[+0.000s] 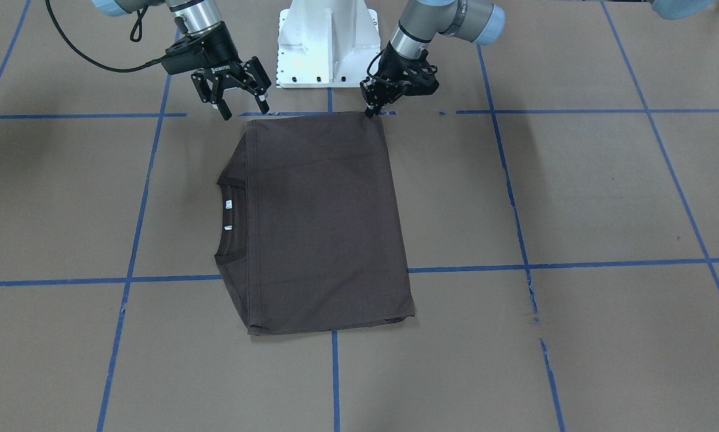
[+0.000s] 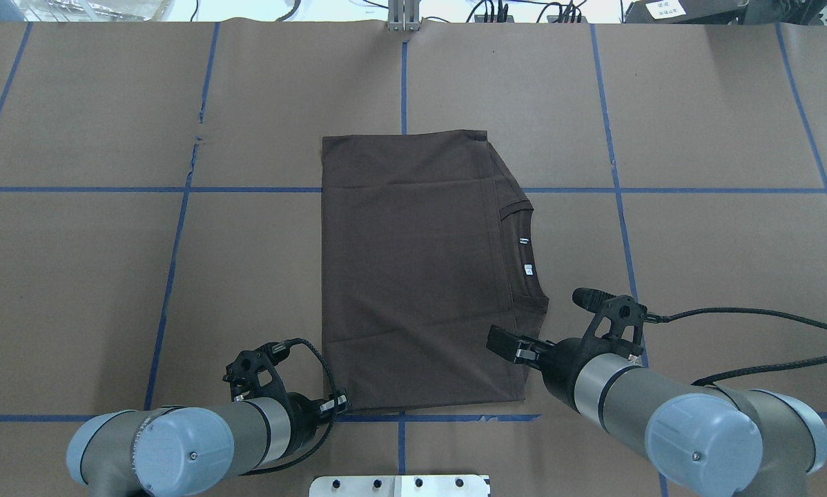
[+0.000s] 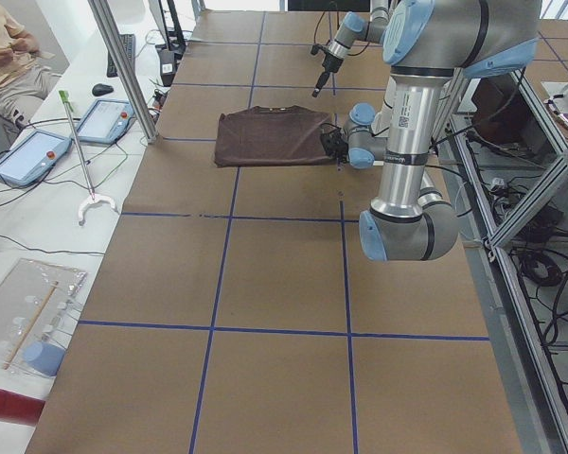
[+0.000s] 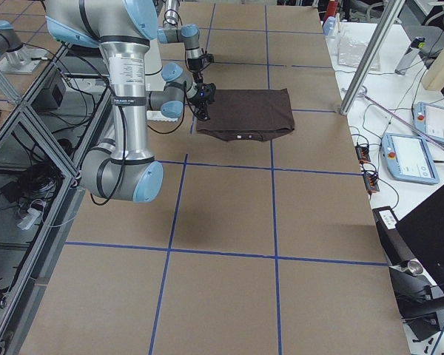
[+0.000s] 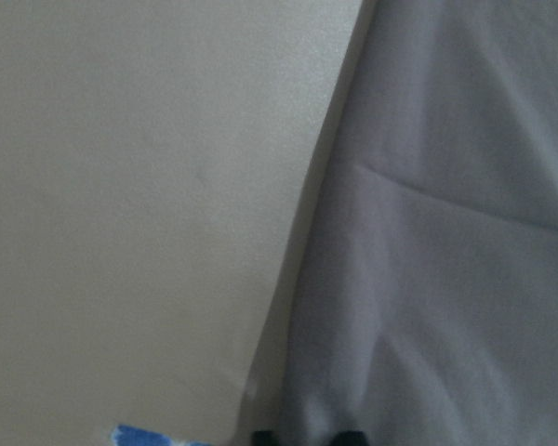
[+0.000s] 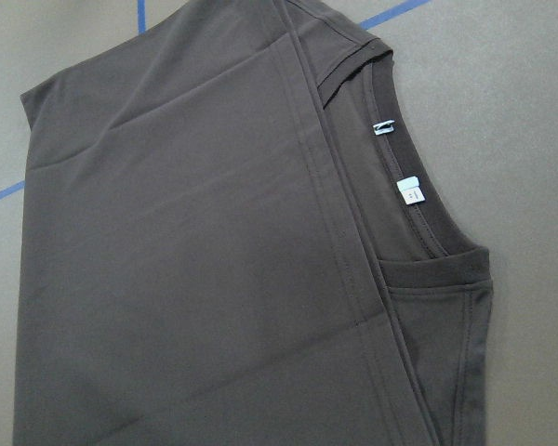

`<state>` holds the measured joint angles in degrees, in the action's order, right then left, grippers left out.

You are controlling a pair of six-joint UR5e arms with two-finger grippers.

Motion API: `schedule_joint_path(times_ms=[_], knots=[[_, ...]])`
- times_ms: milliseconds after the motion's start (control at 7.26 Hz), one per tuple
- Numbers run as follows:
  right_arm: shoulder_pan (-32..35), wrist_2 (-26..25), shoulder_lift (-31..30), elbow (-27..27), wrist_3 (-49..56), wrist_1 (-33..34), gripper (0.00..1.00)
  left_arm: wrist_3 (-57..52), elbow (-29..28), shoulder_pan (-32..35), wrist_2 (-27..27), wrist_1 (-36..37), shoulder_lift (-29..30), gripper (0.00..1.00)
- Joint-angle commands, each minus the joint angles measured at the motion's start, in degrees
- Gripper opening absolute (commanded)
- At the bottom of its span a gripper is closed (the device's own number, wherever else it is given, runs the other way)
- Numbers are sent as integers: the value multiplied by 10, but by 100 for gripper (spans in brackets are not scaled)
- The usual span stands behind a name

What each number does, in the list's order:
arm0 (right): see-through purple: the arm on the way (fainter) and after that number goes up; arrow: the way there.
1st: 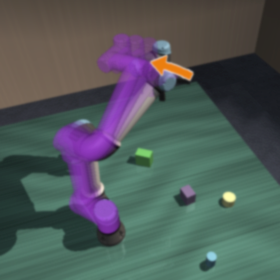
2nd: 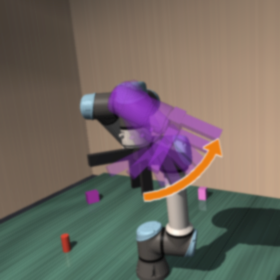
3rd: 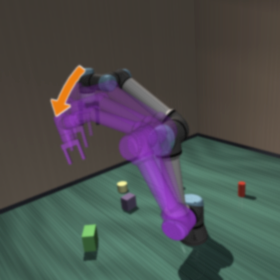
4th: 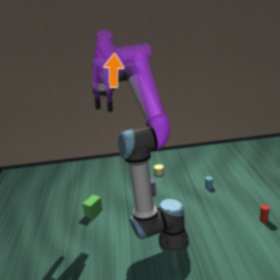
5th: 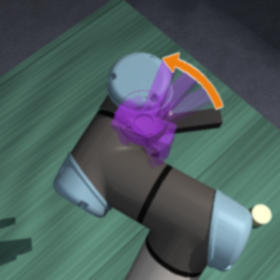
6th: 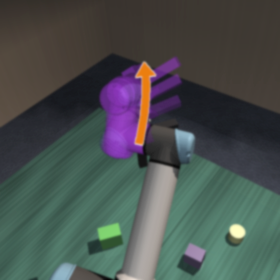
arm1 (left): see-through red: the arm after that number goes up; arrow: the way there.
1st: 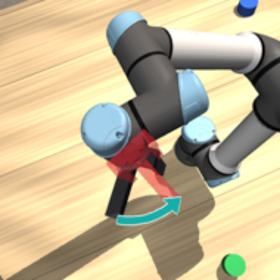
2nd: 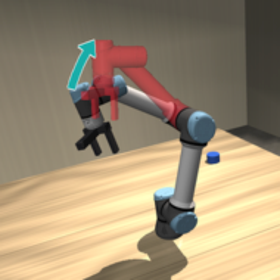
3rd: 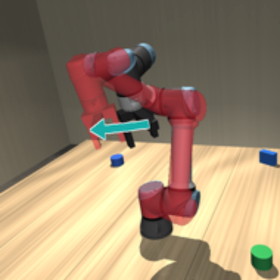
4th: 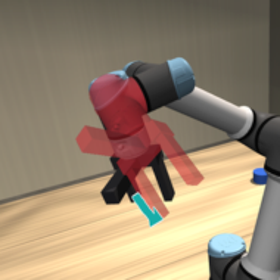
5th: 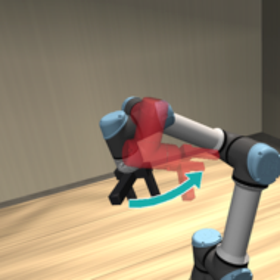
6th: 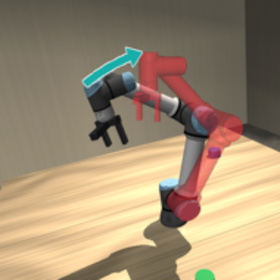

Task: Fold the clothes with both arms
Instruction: 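Grasp the shirt's near edge corners with both grippers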

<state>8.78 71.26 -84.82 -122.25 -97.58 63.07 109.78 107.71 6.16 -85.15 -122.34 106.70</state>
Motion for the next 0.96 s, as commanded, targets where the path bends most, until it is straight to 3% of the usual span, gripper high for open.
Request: schedule_joint_path(times_ms=[0,138,413,827], knots=[[0,-1,14,3,-51,27,88,0,3,1,1,0,0,0],[1,-1,39,3,-90,71,74,0,5,1,1,0,0,0],[-4,2,109,18,-128,236,73,1,6,1,1,0,0,0],[-24,-2,115,81,-131,246,74,0,6,0,1,0,4,0]])
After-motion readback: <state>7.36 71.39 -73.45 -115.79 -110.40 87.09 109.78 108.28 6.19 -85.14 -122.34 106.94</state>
